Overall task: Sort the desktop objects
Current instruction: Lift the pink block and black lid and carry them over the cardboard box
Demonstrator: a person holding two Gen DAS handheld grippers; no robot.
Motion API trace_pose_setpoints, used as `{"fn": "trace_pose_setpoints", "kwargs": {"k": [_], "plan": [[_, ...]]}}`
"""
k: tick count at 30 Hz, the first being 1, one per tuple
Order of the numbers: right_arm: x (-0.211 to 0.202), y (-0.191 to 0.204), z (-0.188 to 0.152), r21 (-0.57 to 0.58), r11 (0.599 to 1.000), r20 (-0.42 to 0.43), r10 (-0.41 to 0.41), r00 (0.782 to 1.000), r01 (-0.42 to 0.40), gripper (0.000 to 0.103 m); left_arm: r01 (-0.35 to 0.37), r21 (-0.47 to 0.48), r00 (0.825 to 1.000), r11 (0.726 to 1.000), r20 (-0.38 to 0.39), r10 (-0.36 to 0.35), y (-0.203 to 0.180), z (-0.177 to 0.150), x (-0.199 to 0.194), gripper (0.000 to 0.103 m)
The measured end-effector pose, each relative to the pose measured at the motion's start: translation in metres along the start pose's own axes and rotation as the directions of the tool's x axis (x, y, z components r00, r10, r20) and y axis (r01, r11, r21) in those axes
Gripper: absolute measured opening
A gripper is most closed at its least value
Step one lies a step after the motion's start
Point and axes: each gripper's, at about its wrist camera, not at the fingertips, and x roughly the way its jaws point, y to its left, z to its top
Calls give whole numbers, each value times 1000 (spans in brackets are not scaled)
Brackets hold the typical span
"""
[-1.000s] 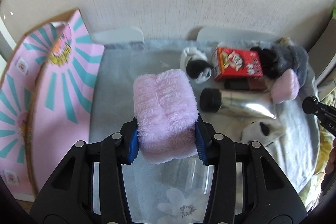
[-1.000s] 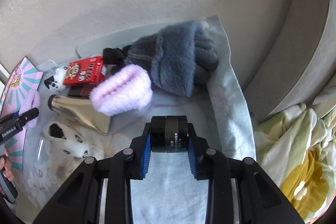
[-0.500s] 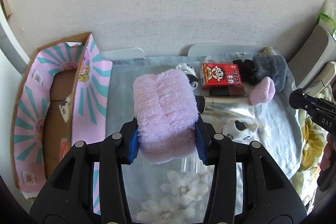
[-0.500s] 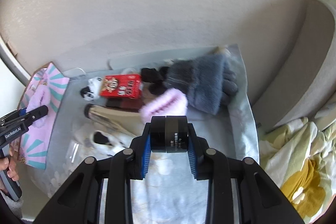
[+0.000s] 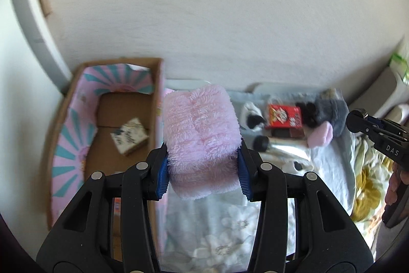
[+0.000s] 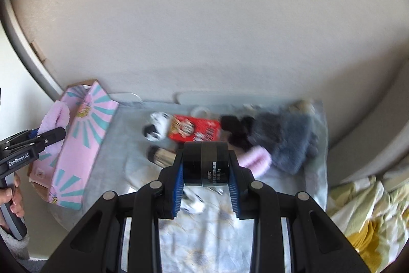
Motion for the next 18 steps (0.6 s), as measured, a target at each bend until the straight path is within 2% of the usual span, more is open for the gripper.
{"fn": "trace_pose_setpoints", "kwargs": {"k": [9, 14, 18], "plan": [[9, 70, 44, -170, 983, 22, 71, 997, -66, 28, -49, -118, 998, 992, 20, 52, 63, -1, -19, 40], [25, 122, 62, -257, 956, -9, 145, 989, -142, 28, -81, -181, 996, 980, 7, 84, 93, -12, -20, 40], [39, 162, 63, -334, 925, -49, 175, 983, -181, 28, -101, -233, 995, 967, -8, 102, 117, -23, -19, 40]]}}
